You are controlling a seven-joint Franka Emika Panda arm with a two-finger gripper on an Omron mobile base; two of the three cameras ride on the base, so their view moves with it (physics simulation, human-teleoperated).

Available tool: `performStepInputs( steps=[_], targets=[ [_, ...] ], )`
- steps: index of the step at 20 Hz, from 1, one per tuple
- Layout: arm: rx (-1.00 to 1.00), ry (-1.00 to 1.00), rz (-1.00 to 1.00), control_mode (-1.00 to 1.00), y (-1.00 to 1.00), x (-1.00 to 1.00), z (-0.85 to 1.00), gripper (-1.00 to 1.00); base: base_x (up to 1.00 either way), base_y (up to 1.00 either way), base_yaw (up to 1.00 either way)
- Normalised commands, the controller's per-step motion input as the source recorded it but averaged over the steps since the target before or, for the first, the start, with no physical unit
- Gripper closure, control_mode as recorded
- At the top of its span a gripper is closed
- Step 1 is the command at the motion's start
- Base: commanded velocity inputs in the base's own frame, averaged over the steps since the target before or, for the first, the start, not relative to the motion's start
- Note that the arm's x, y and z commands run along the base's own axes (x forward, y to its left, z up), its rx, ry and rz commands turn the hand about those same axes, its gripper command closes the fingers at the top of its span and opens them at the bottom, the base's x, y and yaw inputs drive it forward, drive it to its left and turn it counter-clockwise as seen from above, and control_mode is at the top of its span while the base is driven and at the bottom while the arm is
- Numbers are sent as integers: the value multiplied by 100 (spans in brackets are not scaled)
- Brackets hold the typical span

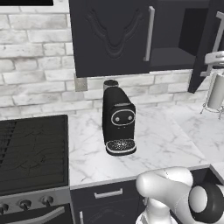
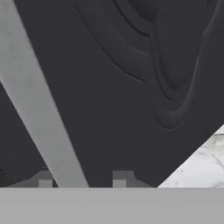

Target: Open the cabinet, pick the kettle from the cabinet, and place it in the sink.

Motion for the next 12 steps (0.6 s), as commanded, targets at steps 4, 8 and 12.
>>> performStepInputs(
  steps=[4, 8, 12],
  targets=[
    [-5, 0, 0, -100, -17, -21, -23, -100, 0, 0, 0],
    [-3, 4, 0, -100, -7, -24, -29, -100, 0, 0, 0],
    [0, 0, -2, -100, -1, -38, -27, -100, 0, 0, 0]
  ],
)
